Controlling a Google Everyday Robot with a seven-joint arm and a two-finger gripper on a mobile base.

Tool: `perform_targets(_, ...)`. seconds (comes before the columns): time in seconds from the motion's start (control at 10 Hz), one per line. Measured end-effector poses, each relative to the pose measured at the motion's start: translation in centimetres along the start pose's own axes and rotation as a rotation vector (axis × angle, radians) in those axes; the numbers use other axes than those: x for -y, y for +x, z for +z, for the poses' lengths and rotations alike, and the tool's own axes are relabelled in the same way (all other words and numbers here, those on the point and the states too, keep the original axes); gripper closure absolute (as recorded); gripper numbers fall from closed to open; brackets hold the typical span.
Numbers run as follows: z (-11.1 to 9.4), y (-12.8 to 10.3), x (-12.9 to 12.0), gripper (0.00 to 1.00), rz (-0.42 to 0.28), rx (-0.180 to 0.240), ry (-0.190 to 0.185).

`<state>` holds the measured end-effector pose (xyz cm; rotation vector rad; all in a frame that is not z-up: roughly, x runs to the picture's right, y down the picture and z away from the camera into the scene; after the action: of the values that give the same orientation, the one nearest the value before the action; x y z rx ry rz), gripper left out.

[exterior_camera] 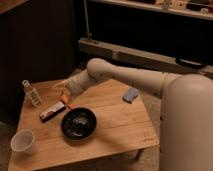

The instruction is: Place the eraser on the white sponge

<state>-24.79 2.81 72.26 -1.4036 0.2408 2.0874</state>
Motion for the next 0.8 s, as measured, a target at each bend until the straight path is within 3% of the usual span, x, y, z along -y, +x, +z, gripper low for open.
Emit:
perform_targets(0.3, 5.0, -1.6, -0.7, 0.35, 0.030, 0.004, 0.131)
perform_targets(0.8, 7.2, -3.3, 0.4, 0.35, 0.070, 0.046, 0.238)
